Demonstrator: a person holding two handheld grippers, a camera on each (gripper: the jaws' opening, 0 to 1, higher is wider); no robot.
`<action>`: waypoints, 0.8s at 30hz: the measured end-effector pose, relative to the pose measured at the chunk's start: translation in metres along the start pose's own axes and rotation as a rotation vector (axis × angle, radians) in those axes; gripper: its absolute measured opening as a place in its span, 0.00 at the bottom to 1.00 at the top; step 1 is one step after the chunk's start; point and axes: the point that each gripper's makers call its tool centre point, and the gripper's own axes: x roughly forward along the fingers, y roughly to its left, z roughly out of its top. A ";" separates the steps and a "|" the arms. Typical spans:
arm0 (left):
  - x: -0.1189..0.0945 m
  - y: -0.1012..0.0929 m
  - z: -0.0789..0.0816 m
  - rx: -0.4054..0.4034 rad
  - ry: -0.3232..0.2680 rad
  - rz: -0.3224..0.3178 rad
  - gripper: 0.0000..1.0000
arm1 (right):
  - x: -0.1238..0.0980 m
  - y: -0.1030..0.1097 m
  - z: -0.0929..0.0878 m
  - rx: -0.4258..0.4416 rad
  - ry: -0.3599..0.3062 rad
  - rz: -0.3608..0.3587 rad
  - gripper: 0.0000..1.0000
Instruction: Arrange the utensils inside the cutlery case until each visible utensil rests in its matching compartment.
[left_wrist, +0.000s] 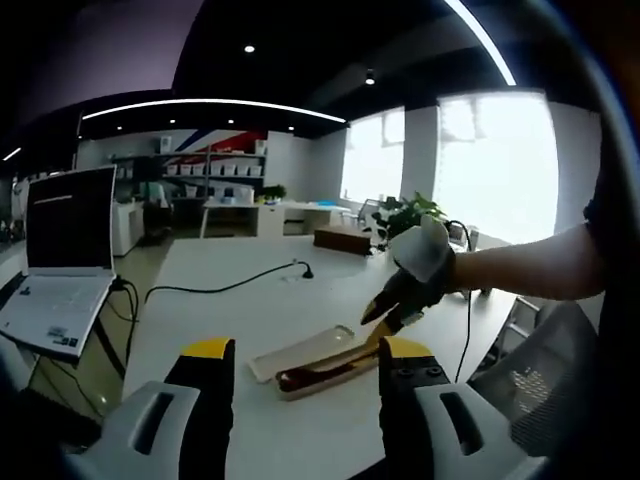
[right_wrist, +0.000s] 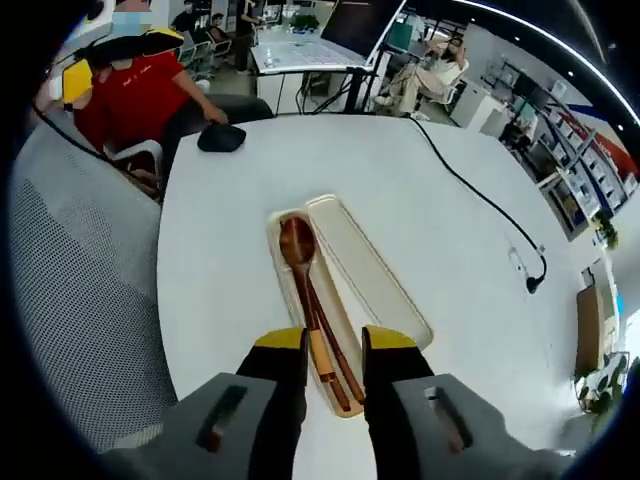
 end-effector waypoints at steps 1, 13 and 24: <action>0.000 -0.001 0.000 -0.002 0.001 -0.003 0.60 | -0.006 -0.002 -0.001 0.019 -0.014 -0.010 0.20; 0.000 -0.002 0.003 -0.008 -0.013 -0.014 0.61 | -0.058 -0.007 -0.018 0.127 -0.066 -0.105 0.24; -0.001 -0.010 0.007 -0.055 -0.029 -0.059 0.64 | -0.090 -0.001 -0.040 0.199 -0.058 -0.152 0.27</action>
